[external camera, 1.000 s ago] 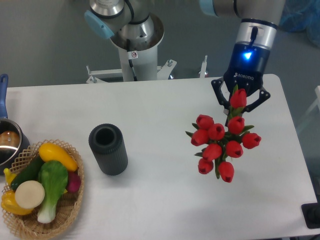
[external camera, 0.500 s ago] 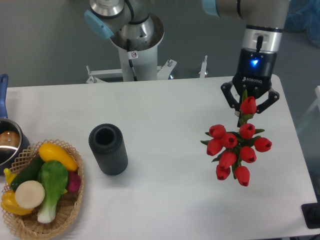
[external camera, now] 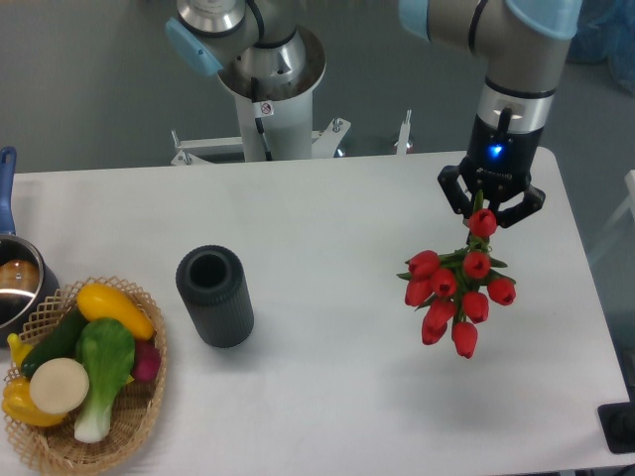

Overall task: Pick up the flowers from the vase
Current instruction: 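Carry the tulip bunch away from the vase and hold it aloft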

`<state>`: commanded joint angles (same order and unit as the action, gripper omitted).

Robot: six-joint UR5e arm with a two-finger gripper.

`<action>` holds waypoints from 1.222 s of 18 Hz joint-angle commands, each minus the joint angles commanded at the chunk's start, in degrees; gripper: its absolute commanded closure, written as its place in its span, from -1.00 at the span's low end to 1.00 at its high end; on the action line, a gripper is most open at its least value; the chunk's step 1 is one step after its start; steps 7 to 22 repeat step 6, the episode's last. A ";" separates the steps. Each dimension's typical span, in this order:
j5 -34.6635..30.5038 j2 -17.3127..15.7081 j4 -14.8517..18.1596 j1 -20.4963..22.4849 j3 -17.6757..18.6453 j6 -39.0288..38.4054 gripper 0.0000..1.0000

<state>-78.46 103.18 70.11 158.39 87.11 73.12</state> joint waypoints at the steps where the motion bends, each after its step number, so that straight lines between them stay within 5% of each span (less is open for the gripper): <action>1: -1.41 0.27 0.89 -0.53 -0.36 0.36 1.00; 22: -3.71 0.88 1.60 -1.15 -0.71 1.15 1.00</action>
